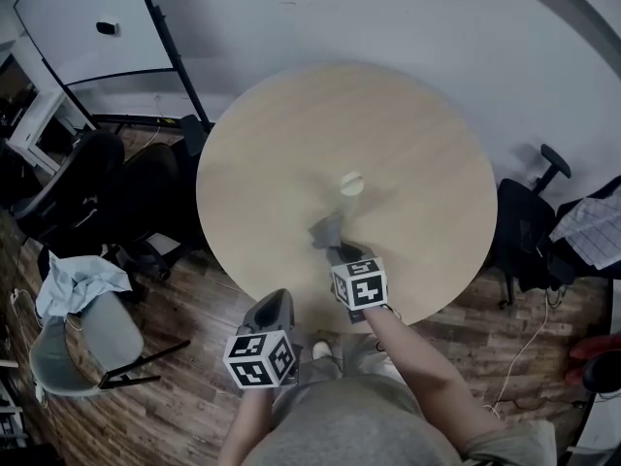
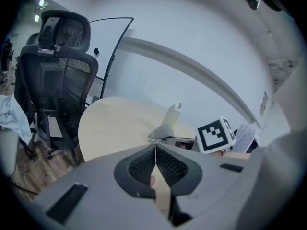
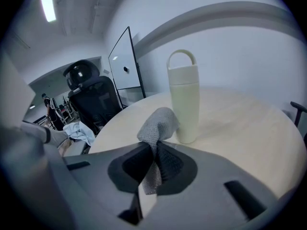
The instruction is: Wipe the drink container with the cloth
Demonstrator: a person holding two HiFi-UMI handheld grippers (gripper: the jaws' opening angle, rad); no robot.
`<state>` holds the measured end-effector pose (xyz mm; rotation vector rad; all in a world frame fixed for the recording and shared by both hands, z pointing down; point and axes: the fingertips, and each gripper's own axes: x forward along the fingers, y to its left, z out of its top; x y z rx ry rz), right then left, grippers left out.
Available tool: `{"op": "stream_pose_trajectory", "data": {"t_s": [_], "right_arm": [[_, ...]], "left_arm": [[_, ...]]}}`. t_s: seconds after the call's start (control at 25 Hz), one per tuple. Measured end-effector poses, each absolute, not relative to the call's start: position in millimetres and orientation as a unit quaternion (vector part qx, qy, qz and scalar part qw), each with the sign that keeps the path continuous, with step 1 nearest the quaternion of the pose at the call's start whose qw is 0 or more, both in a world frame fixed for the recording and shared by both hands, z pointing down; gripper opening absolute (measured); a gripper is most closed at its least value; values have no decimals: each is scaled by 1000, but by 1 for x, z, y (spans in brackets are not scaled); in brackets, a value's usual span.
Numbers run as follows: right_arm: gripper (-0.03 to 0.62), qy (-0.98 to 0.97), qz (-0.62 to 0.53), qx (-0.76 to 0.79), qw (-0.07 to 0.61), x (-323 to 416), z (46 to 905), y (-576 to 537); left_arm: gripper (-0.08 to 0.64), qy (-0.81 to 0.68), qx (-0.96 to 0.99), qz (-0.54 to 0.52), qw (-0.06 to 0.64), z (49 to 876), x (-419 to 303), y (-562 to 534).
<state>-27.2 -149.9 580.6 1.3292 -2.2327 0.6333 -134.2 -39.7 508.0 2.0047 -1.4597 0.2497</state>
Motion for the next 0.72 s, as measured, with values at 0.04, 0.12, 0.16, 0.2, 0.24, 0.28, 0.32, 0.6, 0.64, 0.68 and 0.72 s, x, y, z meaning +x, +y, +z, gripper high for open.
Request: {"op": "stream_pose_trajectory", "data": {"t_s": [0.04, 0.12, 0.16, 0.2, 0.24, 0.28, 0.32, 0.6, 0.64, 0.68, 0.72], "right_arm": [[9, -815, 228, 481, 230, -26, 576, -143], [9, -821, 221, 475, 227, -23, 565, -128], [9, -825, 217, 472, 225, -21, 560, -121], [9, -828, 212, 468, 224, -19, 554, -114], [9, -831, 208, 465, 223, -17, 549, -106], [9, -834, 204, 463, 222, -14, 544, -99], [9, -836, 200, 461, 220, -11, 539, -92], [9, -847, 198, 457, 186, 29, 505, -46], [9, -849, 198, 456, 180, 35, 500, -40], [9, -851, 198, 454, 176, 42, 497, -34], [9, -853, 197, 451, 174, 48, 494, -27]], "left_arm": [[3, -553, 765, 97, 316, 507, -132, -38], [3, -551, 768, 101, 312, 505, -129, -35], [3, -551, 768, 102, 310, 504, -127, -33], [3, -551, 769, 101, 309, 502, -124, -31], [3, -550, 770, 100, 308, 501, -122, -28], [3, -550, 770, 100, 307, 500, -119, -25], [3, -549, 771, 100, 306, 498, -115, -22], [3, -547, 776, 102, 298, 491, -81, 3], [3, -549, 775, 102, 296, 490, -76, 7], [3, -552, 774, 102, 294, 489, -70, 11], [3, -555, 772, 101, 294, 488, -64, 16]]}}
